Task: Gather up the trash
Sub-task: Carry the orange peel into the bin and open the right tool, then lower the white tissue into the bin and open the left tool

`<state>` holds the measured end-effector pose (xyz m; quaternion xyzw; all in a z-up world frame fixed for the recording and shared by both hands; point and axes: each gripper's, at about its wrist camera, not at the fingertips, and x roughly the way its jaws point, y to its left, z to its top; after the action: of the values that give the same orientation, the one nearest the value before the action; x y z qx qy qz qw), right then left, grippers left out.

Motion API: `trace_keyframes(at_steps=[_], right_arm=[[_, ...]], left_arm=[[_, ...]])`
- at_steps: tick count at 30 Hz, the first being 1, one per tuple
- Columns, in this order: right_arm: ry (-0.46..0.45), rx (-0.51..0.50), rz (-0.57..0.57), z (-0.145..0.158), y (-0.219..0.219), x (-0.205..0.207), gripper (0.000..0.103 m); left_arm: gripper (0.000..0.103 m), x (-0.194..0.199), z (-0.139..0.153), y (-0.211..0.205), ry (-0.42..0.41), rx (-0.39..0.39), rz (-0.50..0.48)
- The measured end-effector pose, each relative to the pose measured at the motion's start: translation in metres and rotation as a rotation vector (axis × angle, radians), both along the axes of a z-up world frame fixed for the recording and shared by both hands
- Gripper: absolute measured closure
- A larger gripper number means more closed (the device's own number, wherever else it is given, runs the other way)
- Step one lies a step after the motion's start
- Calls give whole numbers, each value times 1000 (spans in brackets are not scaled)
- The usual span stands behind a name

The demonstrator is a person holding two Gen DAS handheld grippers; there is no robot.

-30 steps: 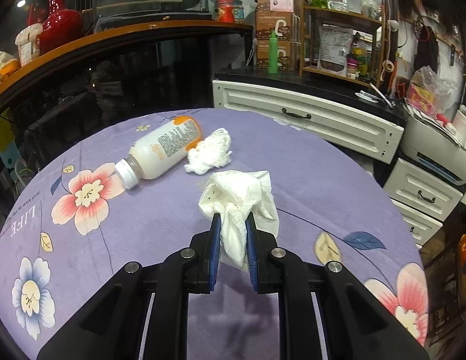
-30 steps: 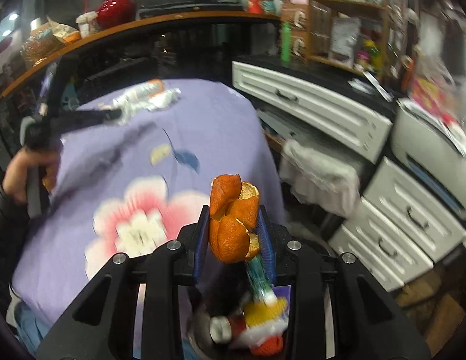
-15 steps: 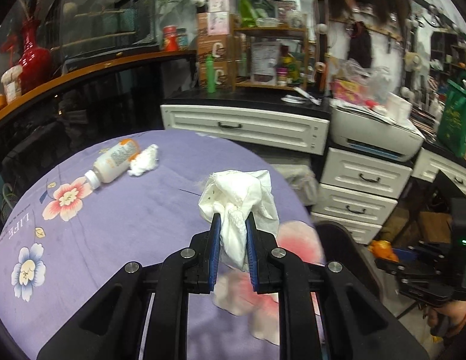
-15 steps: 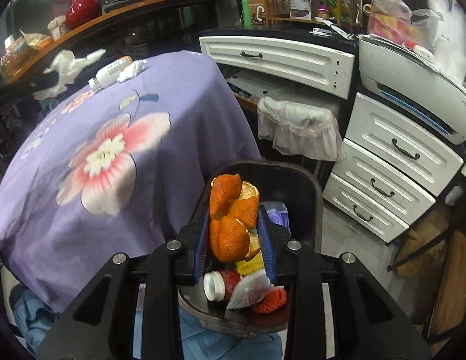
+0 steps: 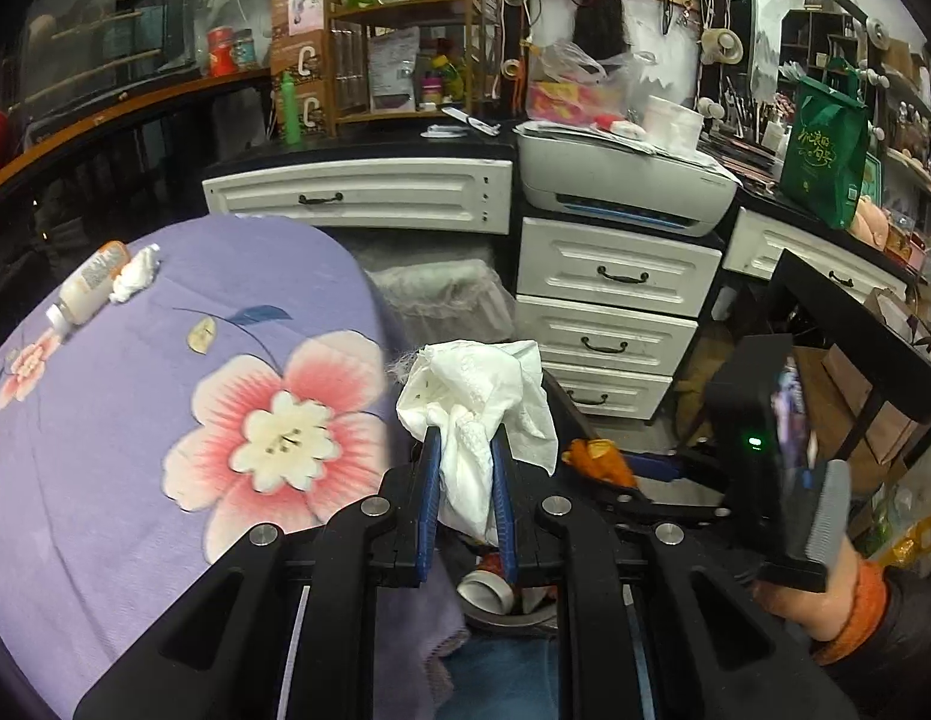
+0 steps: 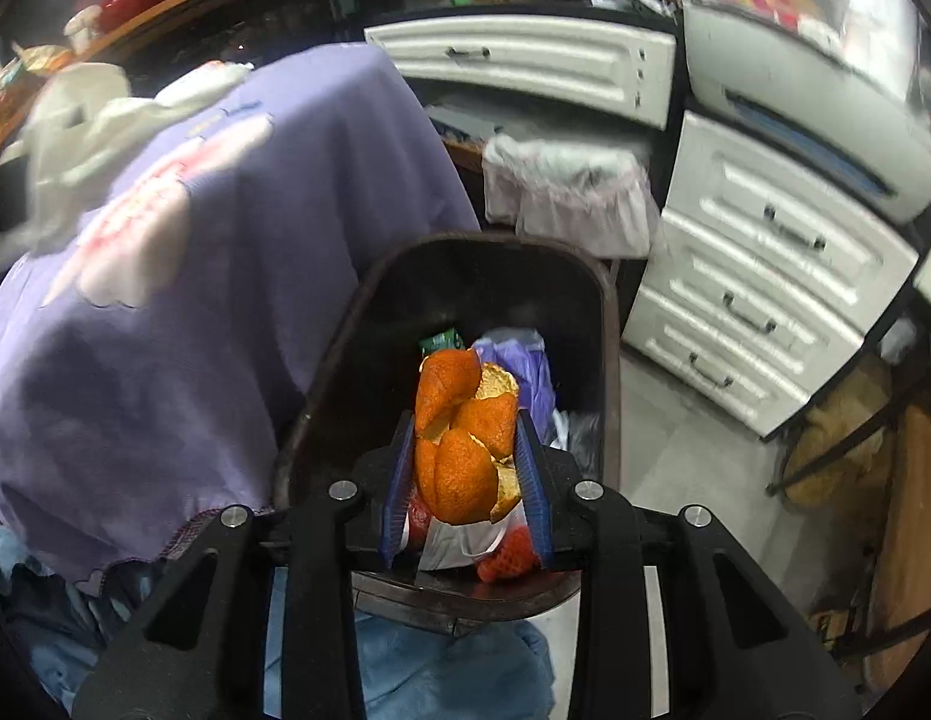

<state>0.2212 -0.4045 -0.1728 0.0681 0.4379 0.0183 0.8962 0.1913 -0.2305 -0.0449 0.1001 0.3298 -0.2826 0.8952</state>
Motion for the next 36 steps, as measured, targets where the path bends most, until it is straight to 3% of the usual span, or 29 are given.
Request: trace_keyframes(at_steps=[2,3,4,13,21,36], right_arm=[[16,2,-16,-9,-3,5,53],[17,-1,-23,-11,-3,5,36],[8,-7,-36,-13,-4,4,30],[-18,-53,-84,-4,-20,-19,26],[-52,-45,-184,13,-58,-54,21],[-58,13,-260,11,-86,-83,21]], left_arm=[[87,-2,-6,-5,18,6,-3],[87,-2,-10,-8,27,6,-5],[87,-3,-13,-10,34,10,-5],[87,-11,-33,-19,75,37,-17],[87,-20,-61,-44,119,81,-79],[85,3,-105,-71,172,188,-57]])
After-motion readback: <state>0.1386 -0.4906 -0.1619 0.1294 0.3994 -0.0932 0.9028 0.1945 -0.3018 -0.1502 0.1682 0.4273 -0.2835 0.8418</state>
